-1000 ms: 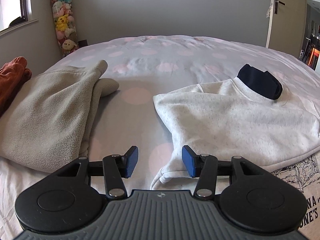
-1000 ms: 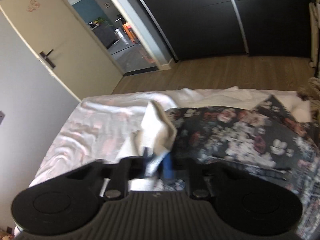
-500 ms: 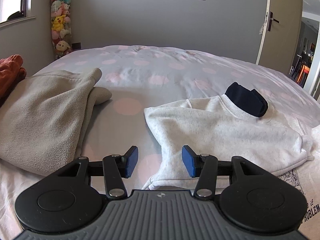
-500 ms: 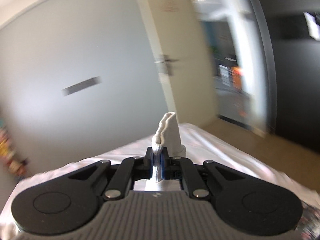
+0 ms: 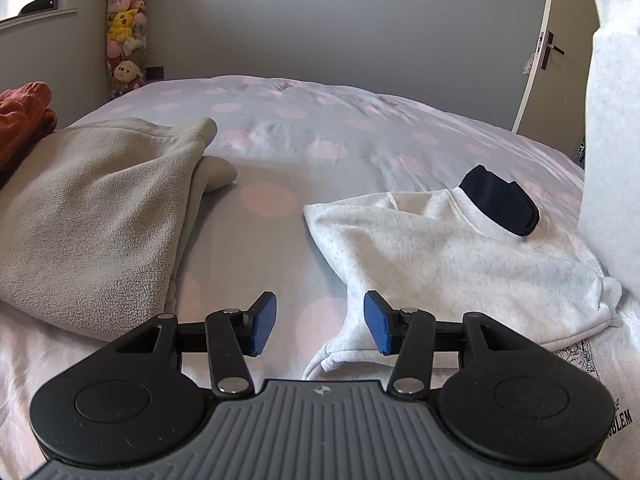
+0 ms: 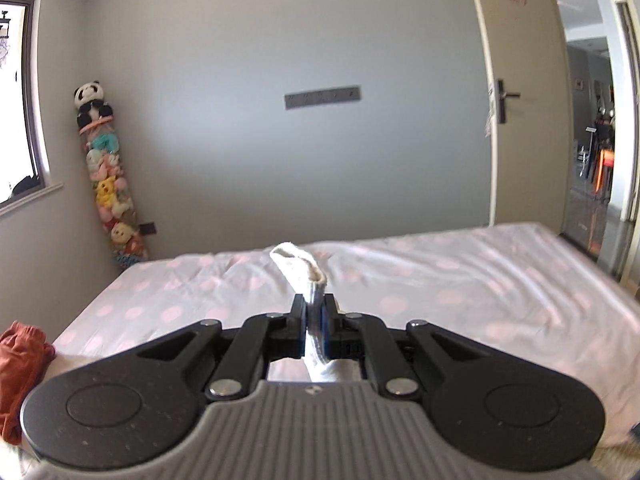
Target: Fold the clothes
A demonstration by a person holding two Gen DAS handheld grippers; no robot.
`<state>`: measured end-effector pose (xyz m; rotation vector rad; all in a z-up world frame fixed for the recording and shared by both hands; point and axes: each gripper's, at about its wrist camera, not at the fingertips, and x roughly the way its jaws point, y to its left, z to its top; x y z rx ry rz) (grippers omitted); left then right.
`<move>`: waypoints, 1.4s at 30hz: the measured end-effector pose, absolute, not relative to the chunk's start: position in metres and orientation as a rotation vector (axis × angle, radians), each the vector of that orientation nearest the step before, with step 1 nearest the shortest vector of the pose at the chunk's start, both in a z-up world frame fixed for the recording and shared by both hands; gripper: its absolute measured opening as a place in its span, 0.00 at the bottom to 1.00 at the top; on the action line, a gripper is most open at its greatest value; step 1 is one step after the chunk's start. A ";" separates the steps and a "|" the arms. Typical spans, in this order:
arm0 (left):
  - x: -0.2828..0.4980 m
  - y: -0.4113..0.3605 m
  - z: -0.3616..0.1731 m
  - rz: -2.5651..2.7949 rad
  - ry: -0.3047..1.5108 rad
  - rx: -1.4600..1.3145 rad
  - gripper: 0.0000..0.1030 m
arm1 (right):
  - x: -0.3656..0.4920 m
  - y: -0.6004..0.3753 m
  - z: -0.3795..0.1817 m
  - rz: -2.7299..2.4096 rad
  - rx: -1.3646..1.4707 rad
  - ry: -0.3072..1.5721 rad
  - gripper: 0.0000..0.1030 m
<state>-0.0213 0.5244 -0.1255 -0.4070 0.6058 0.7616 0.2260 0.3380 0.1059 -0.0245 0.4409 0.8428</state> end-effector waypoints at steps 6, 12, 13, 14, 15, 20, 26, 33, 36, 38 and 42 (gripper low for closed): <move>-0.031 0.539 -0.131 0.785 0.599 -0.466 0.45 | 0.192 0.390 0.018 0.873 -0.061 0.591 0.08; -0.034 0.547 -0.135 0.789 0.598 -0.490 0.45 | 0.154 0.426 -0.047 0.932 -0.090 0.729 0.09; -0.034 0.546 -0.134 0.785 0.595 -0.493 0.45 | 0.153 0.428 -0.052 0.940 -0.087 0.750 0.12; -0.034 0.545 -0.134 0.781 0.592 -0.494 0.45 | 0.151 0.430 -0.056 0.946 -0.084 0.769 0.13; -0.033 0.544 -0.133 0.777 0.589 -0.495 0.45 | 0.151 0.431 -0.059 0.948 -0.081 0.783 0.15; -0.027 0.536 -0.127 0.758 0.581 -0.480 0.45 | 0.153 0.420 -0.062 0.968 -0.058 0.801 0.24; -0.021 0.531 -0.127 0.758 0.604 -0.451 0.45 | 0.158 0.386 -0.048 1.021 -0.026 0.800 0.36; -0.021 0.531 -0.127 0.725 0.581 -0.527 0.47 | 0.180 0.305 -0.063 0.892 -0.032 0.774 0.36; -0.021 0.530 -0.127 0.697 0.556 -0.585 0.50 | 0.189 0.269 -0.080 0.806 -0.049 0.764 0.36; -0.018 0.527 -0.128 0.674 0.531 -0.620 0.53 | 0.194 0.246 -0.093 0.753 -0.065 0.755 0.36; -0.008 0.516 -0.131 0.673 0.525 -0.565 0.54 | 0.200 0.222 -0.114 0.696 -0.131 0.708 0.36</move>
